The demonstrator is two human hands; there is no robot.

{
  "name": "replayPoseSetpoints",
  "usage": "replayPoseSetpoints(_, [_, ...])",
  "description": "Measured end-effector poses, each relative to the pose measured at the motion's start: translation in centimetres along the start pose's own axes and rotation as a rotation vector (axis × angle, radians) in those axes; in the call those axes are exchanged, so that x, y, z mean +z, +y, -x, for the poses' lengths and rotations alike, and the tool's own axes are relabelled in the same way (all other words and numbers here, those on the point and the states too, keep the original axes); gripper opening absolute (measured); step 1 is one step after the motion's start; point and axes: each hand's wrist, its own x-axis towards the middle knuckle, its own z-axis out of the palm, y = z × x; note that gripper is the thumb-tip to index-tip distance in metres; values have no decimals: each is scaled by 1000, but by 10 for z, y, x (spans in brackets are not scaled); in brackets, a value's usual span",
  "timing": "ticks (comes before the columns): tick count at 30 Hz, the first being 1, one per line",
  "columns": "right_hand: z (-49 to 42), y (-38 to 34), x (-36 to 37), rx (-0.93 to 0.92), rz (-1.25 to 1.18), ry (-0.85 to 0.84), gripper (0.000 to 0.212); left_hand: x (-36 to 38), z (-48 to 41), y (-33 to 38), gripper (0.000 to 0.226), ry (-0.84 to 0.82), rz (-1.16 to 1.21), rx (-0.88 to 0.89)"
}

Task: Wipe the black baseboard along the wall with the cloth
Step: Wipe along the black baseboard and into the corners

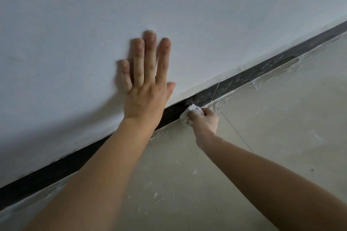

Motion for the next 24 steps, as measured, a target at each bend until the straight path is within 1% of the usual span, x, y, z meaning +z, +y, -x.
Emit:
replayPoseSetpoints(4, [-18,-6,-13,-8,-16,33,11,3,-1,2,107,-10,-39,-11])
replayPoseSetpoints(8, [-32,-20,-32,29,-105,144,17,4,-1,3,109,-2,-45,-6])
replayPoseSetpoints(10, [-28,-24,-40,12,-82,146,18,4,0,3,109,7,-53,-4])
replayPoseSetpoints(13, [-6,-18,-35,-87,48,13,13,5,-1,4,108,16,-60,-3])
replayPoseSetpoints(16, [16,-7,-13,-186,181,-133,10,6,-1,4,105,24,-68,3])
replayPoseSetpoints(18, [20,-4,-4,-220,203,-171,11,6,-1,3,104,27,-73,6])
replayPoseSetpoints(21, [8,-11,-8,-224,178,-108,10,6,0,3,104,26,-62,7])
replayPoseSetpoints(24, [-15,-23,-24,-195,143,8,11,7,1,3,105,33,-70,11])
